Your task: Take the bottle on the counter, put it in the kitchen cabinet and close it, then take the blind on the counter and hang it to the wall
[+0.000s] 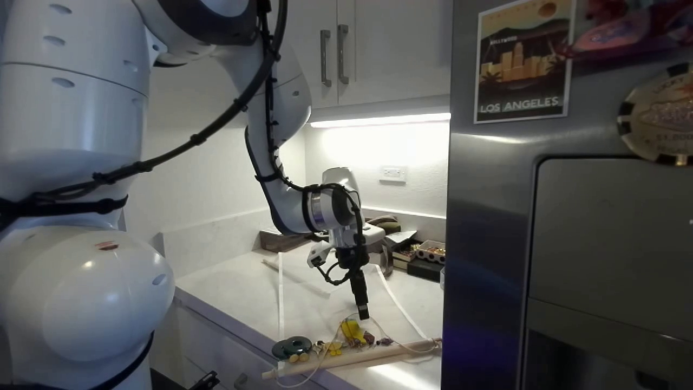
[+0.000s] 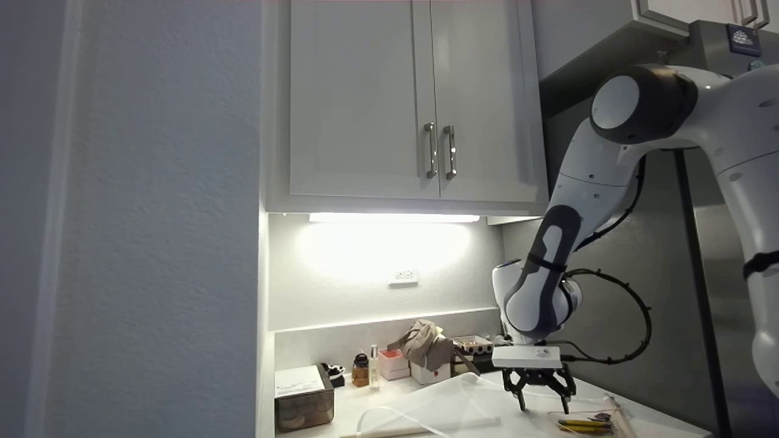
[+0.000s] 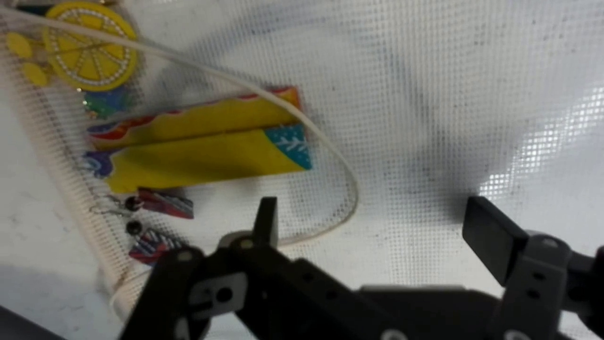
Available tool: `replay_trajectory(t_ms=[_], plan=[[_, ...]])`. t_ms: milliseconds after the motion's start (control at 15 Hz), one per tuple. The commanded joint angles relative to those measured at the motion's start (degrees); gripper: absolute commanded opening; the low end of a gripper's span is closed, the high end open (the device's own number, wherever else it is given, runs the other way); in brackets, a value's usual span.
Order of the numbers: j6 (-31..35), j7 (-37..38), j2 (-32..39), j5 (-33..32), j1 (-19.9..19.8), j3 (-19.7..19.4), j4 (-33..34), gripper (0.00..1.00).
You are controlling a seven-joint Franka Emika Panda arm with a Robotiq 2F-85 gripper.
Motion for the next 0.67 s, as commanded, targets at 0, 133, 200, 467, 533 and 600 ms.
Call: replay_trajectory(t_ms=[0, 133, 200, 467, 533, 600], plan=[[-0.7, -2.6, -2.5, 2.4, 0.5, -0.2, -1.7, 1.0], [-1.0, -3.1, -3.1, 3.3, 0.6, 0.1, -2.0, 1.0], [-1.2, -3.7, -3.5, 3.8, 0.7, 0.2, -2.3, 1.0], [-2.7, -3.6, -5.9, 3.5, 0.9, 0.2, -3.6, 1.0], [-2.9, -3.3, -6.4, 3.1, 0.8, 0.2, -3.9, 1.0], [-3.3, -3.1, -6.9, 2.8, 0.7, 0.2, -4.1, 1.0]])
